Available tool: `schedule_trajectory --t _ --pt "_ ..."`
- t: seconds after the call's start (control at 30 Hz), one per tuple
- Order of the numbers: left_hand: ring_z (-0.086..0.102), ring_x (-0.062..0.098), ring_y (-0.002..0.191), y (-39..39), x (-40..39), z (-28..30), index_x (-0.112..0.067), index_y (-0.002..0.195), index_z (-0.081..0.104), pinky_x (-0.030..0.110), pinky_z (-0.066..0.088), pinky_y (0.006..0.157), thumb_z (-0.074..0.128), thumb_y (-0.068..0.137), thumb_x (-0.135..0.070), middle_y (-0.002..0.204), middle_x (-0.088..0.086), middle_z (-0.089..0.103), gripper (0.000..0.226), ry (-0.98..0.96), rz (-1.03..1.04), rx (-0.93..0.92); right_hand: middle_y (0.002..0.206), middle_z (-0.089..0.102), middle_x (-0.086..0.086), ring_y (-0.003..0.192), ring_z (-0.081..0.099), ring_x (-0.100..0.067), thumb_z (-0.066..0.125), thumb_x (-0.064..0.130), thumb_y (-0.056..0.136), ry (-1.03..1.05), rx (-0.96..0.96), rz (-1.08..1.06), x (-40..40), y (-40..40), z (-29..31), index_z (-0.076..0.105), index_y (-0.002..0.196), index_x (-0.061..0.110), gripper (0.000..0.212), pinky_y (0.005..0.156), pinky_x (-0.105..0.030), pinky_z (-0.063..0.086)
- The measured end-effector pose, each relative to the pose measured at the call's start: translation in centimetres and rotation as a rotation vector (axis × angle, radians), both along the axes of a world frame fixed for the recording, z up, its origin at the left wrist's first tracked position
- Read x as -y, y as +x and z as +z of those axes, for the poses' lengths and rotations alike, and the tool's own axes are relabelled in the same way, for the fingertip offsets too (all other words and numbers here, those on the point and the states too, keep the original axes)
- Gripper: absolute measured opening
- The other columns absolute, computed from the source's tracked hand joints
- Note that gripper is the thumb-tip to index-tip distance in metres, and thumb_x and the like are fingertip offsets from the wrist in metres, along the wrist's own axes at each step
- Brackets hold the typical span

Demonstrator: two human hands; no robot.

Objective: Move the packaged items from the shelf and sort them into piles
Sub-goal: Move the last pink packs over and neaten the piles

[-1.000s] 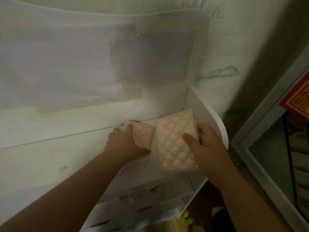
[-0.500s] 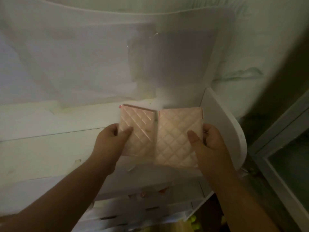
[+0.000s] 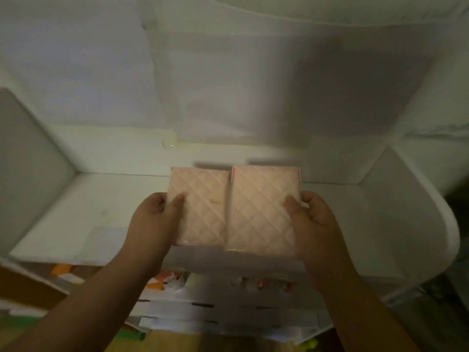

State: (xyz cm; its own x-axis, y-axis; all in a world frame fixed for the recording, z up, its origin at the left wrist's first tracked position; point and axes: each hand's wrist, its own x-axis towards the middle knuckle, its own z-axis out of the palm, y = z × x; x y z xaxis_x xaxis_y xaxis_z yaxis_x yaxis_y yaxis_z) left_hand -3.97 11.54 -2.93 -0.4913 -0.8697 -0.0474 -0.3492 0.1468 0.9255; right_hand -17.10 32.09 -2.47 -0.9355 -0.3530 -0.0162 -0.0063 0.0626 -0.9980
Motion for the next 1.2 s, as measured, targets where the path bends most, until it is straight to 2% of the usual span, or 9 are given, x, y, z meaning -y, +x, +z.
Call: schedule_trajectory --t 0.1,0.23,0.3,0.4,0.57,0.7,1.0,1.1,1.2 --pt "0.066 0.022 0.073 3.6 1.3 0.2 -0.017 0.094 0.065 0.029 0.045 0.056 0.057 0.094 -0.044 0.082 0.004 0.07 0.028 -0.012 0.029 -0.016 0.07 0.069 0.005 0.06 0.064 -0.002 0.057 0.028 0.097 0.008 -0.01 0.017 2.0 2.7 0.2 0.063 0.102 0.017 0.014 0.051 -0.023 0.052" --pt "0.067 0.02 0.075 9.8 2.8 0.8 -0.018 0.096 0.065 0.03 0.047 0.056 0.058 0.094 -0.043 0.084 0.001 0.07 0.026 -0.019 0.073 -0.065 0.086 0.072 -0.008 0.076 0.069 -0.035 0.059 0.044 0.093 -0.021 0.023 0.073 4.8 8.0 0.2 0.06 0.096 0.03 0.015 0.062 -0.042 0.057" --pt "0.067 0.019 0.074 12.5 3.2 1.0 -0.019 0.095 0.064 0.029 0.048 0.056 0.058 0.093 -0.042 0.084 0.001 0.07 0.024 -0.011 0.076 -0.095 0.084 0.07 -0.009 0.073 0.067 -0.032 0.057 0.037 0.097 -0.039 0.037 0.067 5.5 10.1 0.0 0.06 0.093 0.028 0.01 0.058 -0.034 0.052" --pt "0.069 0.024 0.077 18.4 4.6 0.9 -0.023 0.093 0.065 0.038 0.055 0.062 0.061 0.091 -0.043 0.084 0.001 0.072 0.021 0.06 0.115 -0.157 0.085 0.07 -0.009 0.075 0.067 -0.037 0.057 0.034 0.098 -0.029 0.061 0.127 7.7 14.8 0.0 0.062 0.091 0.029 0.01 0.062 -0.043 0.056" --pt "0.07 0.031 0.079 28.3 6.6 0.7 -0.022 0.095 0.065 0.047 0.058 0.07 0.062 0.081 -0.035 0.086 0.005 0.073 0.019 0.129 0.157 -0.252 0.082 0.068 0.001 0.07 0.064 -0.007 0.056 0.031 0.098 0.0 -0.019 0.177 11.4 22.6 0.1 0.062 0.096 0.02 0.012 0.058 -0.02 0.05" --pt "0.071 0.029 0.08 35.9 8.3 1.2 -0.02 0.103 0.065 0.042 0.057 0.064 0.063 0.079 -0.034 0.091 0.006 0.074 0.029 0.12 0.201 -0.31 0.096 0.072 -0.001 0.09 0.068 -0.029 0.059 0.046 0.092 0.013 -0.004 0.276 14.5 28.9 0.1 0.063 0.099 0.036 0.013 0.08 -0.051 0.058" --pt "0.07 0.03 0.09 50.3 12.6 1.1 -0.021 0.109 0.062 0.051 0.057 0.079 0.059 0.095 -0.026 0.099 0.005 0.072 0.015 0.1 0.426 -0.401 0.103 0.072 0.003 0.097 0.068 -0.028 0.055 0.041 0.096 -0.002 0.061 0.501 21.6 40.4 1.4 0.067 0.099 0.038 0.013 0.084 -0.063 0.055" --pt "0.07 0.029 0.09 53.2 13.2 1.0 -0.021 0.112 0.063 0.056 0.056 0.082 0.06 0.094 -0.029 0.101 0.004 0.073 0.019 0.099 0.467 -0.426 0.102 0.07 0.003 0.096 0.067 -0.028 0.053 0.04 0.098 0.0 0.039 0.54 23.5 43.0 1.8 0.067 0.096 0.039 0.015 0.084 -0.056 0.057" --pt "0.071 0.026 0.091 55.5 13.9 0.8 -0.026 0.112 0.064 0.055 0.057 0.081 0.06 0.094 -0.033 0.102 0.001 0.074 0.019 0.084 0.503 -0.423 0.099 0.071 0.005 0.091 0.068 -0.023 0.053 0.037 0.098 -0.004 0.038 0.585 25.4 44.8 1.8 0.067 0.099 0.035 0.014 0.071 -0.039 0.057"
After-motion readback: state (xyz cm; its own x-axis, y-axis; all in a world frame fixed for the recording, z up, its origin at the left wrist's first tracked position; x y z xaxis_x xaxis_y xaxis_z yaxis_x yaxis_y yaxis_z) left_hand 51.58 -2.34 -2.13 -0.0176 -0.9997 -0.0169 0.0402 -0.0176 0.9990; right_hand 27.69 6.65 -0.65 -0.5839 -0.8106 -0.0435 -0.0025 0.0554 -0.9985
